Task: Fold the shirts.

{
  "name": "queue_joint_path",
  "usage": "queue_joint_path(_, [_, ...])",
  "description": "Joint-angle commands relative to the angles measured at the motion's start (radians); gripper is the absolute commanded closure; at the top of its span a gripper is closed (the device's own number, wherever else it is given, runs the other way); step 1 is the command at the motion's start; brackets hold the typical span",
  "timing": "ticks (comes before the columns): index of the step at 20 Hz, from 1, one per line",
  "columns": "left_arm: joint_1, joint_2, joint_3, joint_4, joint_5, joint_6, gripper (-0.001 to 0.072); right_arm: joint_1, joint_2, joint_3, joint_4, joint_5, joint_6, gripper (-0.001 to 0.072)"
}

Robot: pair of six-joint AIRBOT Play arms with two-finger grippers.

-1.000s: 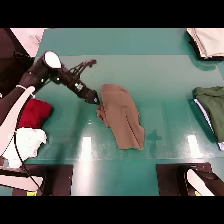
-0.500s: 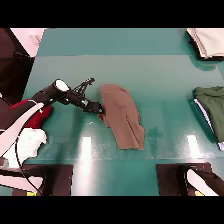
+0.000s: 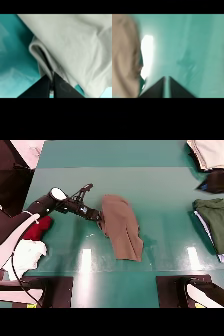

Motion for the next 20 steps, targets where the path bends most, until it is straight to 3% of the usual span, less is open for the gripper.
queue_joint_path(1, [0.019, 0.069, 0.041, 0.047, -0.05, 0.002, 0.0682, 0.162, -0.034, -0.208, 0.141, -0.013, 0.001, 0.0185])
queue_joint_path(7, [0.019, 0.092, 0.042, 0.064, -0.068, 0.001, 0.0681, 0.519, -0.046, -0.627, 0.264, -0.531, -0.002, 0.0189])
queue_joint_path(12, [0.019, 0.092, 0.042, 0.063, -0.069, -0.012, 0.0681, 0.664, -0.154, -0.679, 0.313, -0.623, -0.031, 0.0216])
queue_joint_path(15, [0.019, 0.092, 0.042, 0.064, -0.088, -0.026, 0.0681, 0.688, -0.232, -0.679, 0.311, -0.678, -0.034, 0.0431])
queue_joint_path(17, [0.019, 0.095, 0.043, 0.072, -0.113, -0.031, 0.0681, 0.666, -0.243, -0.679, 0.31, -0.687, -0.061, 0.0694])
queue_joint_path(20, [0.035, 0.158, 0.076, 0.164, -0.155, -0.055, 0.0682, 0.579, -0.129, -0.679, 0.307, -0.663, -0.062, 0.0697])
